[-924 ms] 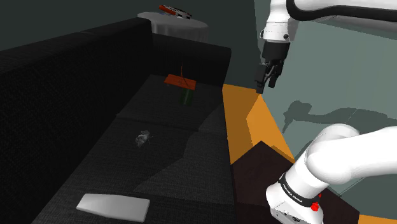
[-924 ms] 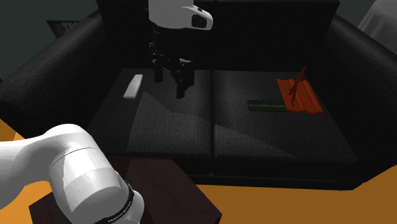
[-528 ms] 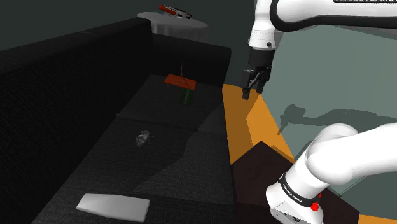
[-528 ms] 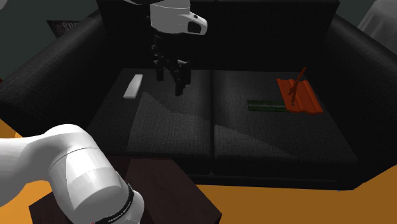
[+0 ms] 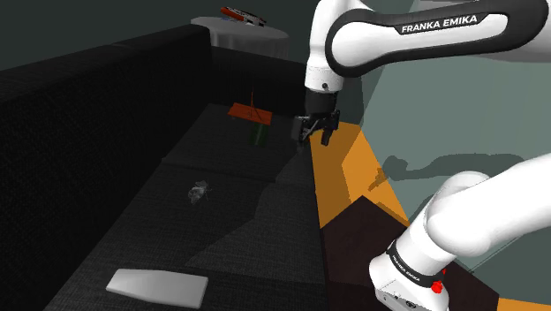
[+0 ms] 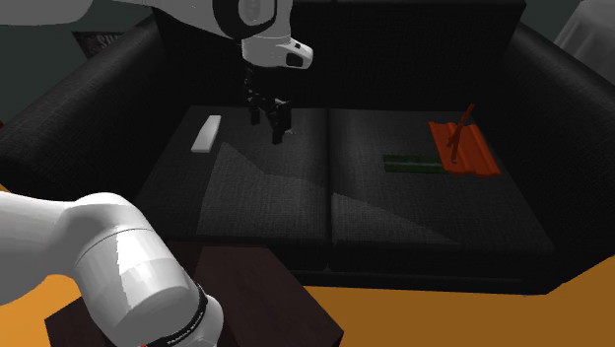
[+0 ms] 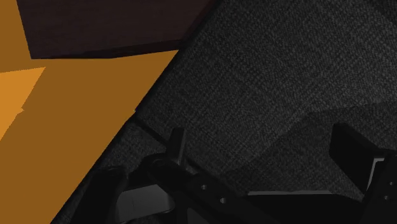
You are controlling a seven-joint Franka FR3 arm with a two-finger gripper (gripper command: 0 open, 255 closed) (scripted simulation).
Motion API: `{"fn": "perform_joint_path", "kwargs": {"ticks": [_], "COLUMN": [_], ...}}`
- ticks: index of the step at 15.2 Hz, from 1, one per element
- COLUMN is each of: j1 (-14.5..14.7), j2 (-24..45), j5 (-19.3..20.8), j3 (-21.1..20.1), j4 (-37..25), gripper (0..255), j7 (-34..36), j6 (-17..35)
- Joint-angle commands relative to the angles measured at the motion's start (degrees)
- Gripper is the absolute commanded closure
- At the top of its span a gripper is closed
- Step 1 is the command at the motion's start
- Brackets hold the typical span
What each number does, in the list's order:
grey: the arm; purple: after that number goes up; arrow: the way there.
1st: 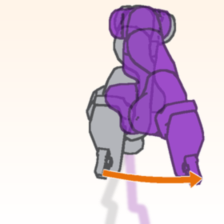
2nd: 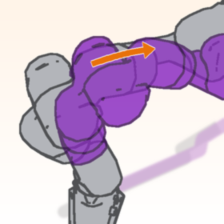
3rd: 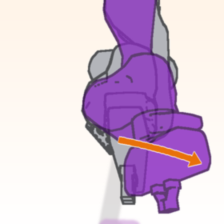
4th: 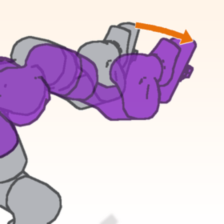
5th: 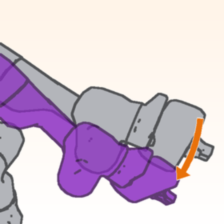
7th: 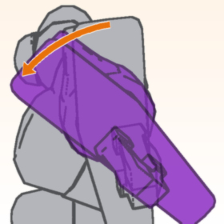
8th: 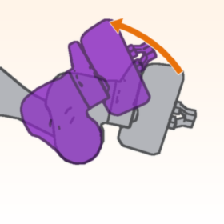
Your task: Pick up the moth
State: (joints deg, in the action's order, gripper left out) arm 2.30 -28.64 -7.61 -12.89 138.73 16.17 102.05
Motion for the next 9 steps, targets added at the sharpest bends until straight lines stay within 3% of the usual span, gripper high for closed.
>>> {"fn": "perform_joint_path", "kwargs": {"ticks": [1,9], "j1": [0.2,0.2], "j2": [3.7,20.1], "j5": [-0.5,1.8], "j3": [-2.0,-8.2], "j4": [-1.1,-7.9], "gripper": [0,0], "j7": [3.0,15.0], "j6": [3.2,14.4]}}
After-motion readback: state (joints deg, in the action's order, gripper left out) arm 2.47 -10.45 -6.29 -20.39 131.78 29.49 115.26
